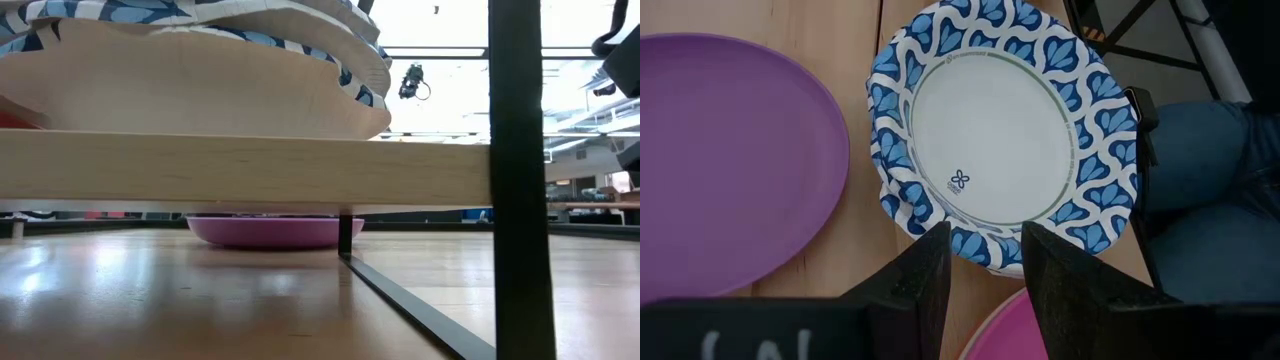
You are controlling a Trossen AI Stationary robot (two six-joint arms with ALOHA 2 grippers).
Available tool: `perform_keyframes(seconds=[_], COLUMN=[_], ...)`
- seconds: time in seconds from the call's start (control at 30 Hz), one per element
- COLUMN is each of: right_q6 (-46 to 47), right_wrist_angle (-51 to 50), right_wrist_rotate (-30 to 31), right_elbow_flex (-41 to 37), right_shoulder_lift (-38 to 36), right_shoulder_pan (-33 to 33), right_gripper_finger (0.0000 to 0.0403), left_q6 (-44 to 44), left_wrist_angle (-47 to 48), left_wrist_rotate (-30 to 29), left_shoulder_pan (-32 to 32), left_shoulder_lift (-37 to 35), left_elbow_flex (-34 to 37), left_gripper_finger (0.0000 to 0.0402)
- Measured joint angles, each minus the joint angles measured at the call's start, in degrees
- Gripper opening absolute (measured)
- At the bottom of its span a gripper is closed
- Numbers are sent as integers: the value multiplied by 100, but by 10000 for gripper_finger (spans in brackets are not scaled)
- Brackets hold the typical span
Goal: Place and stack plates onto a shelf
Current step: Stack the blue patterned bowl on top of the blue patterned bowl on the shelf
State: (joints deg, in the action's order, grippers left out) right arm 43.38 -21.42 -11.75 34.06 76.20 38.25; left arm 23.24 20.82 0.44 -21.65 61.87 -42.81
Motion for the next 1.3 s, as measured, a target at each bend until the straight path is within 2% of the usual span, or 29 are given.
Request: perform_keyframes(seconds=[0.37,0.6,0.83,1.13,1.3], right_q6=[-26,-595,-949,-1595,-1922], right_wrist_angle=[28,-143,-1157,-2798,-3247], right_wrist_rotate=[-173,-338,-336,-292,-114], right_elbow_flex=[247,797,1721,3316,4193], right_shoulder_lift=[4,4,4,4,4], right_shoulder_pan=[-205,-421,-661,-1013,-1242], right_gripper_finger=[10,10,10,10,10], left_q6=[0,0,-2,-2,-2], left_wrist_angle=[0,0,0,0,0], left_wrist_rotate=[-1,0,0,1,1], left_shoulder_pan=[-2,-2,-1,-2,-2], left_shoulder_lift=[0,0,0,0,0], left_elbow_flex=[0,0,0,0,0], left_gripper_finger=[130,130,130,130,130])
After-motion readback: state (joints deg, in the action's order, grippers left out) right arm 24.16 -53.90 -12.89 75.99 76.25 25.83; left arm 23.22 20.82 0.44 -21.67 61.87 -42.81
